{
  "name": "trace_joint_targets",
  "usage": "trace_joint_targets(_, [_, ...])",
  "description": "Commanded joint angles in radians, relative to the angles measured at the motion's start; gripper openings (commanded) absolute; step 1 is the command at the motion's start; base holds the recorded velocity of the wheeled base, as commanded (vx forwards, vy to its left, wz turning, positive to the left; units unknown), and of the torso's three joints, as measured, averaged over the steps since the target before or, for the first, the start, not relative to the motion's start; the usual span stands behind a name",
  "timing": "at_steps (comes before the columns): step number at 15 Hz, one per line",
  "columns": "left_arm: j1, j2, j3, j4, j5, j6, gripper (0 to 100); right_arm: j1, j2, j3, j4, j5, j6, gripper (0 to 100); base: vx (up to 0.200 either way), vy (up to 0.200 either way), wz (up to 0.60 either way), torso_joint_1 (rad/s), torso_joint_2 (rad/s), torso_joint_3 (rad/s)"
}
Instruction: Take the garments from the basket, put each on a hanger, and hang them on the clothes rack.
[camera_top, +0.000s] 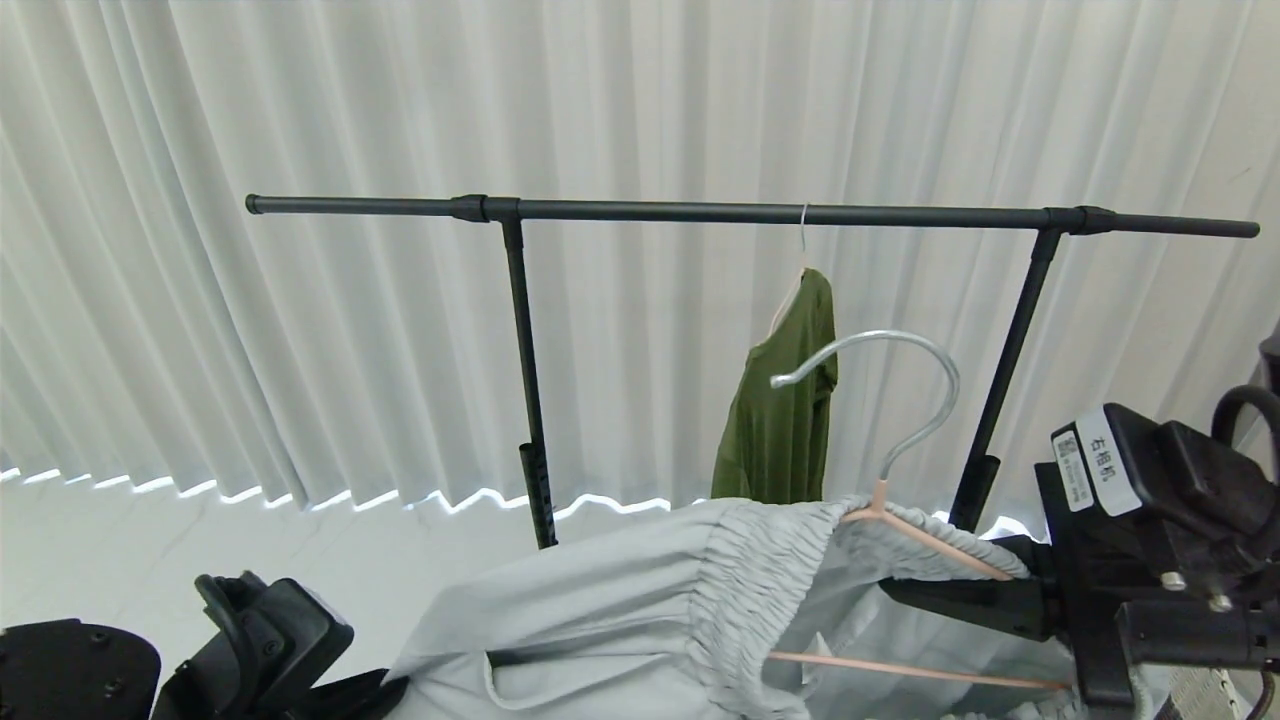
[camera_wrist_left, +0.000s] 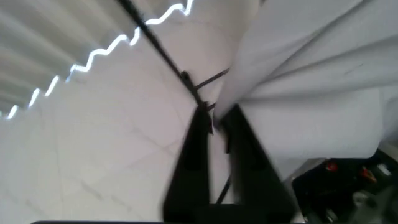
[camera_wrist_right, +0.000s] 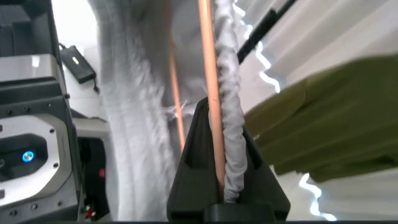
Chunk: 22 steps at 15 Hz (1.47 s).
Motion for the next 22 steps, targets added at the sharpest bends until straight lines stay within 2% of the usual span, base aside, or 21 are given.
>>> trace_joint_targets(1, [0.125,0.009,0.008,0.0,0.023,0.0,0,-0.021,-0.011,0.0,0.015,0.0,-0.001,0,0.0,0.0,0.0,0.0,0.0,0.0])
trace_joint_targets(2, [0.185,0.011,0.007,-0.001,0.023,0.003,0,-0.027,-0.018,0.0,0.024,0.0,-0.001,0,0.0,0.0,0.0,0.0,0.0,0.0])
trace_joint_targets(3, [0.208,0.011,0.008,-0.001,0.023,0.005,0,-0.03,-0.021,0.001,0.028,0.0,-0.001,0,0.0,0.0,0.0,0.0,0.0,0.0])
trace_joint_targets(8, [0.166,-0.001,0.01,-0.001,0.021,0.023,0,-0.051,-0.021,0.0,0.028,-0.002,-0.001,0,0.0,0.0,0.0,0.0,0.0,0.0])
trace_joint_targets(9, [0.157,-0.001,0.008,-0.001,0.021,0.023,100,-0.059,-0.022,0.0,0.028,-0.005,-0.001,0,0.0,0.0,0.0,0.0,0.0,0.0])
trace_joint_targets(12, [0.119,-0.026,-0.006,-0.016,0.021,0.023,100,-0.094,-0.036,0.001,0.035,-0.057,0.001,0,0.0,0.0,0.0,0.0,0.0,0.0])
trace_joint_targets(15, [0.107,-0.04,-0.004,-0.075,0.024,0.026,100,-0.226,-0.119,-0.002,0.226,-0.135,0.004,0,0.0,0.0,0.0,0.0,0.0,0.0])
trace_joint_targets(17, [0.11,-0.038,-0.006,-0.119,0.046,0.026,100,-0.334,-0.166,-0.002,0.326,-0.158,0.005,0,0.0,0.0,0.0,0.0,0.0,0.0])
trace_joint_targets(19, [0.11,-0.043,-0.006,-0.161,0.064,0.026,100,-0.507,-0.199,-0.002,0.409,-0.189,0.005,0,0.0,0.0,0.0,0.0,0.0,0.0])
trace_joint_targets(22, [0.111,-0.043,-0.006,-0.199,0.066,0.026,100,-0.725,-0.192,-0.002,0.433,-0.201,0.007,0,0.0,0.0,0.0,0.0,0.0,0.0])
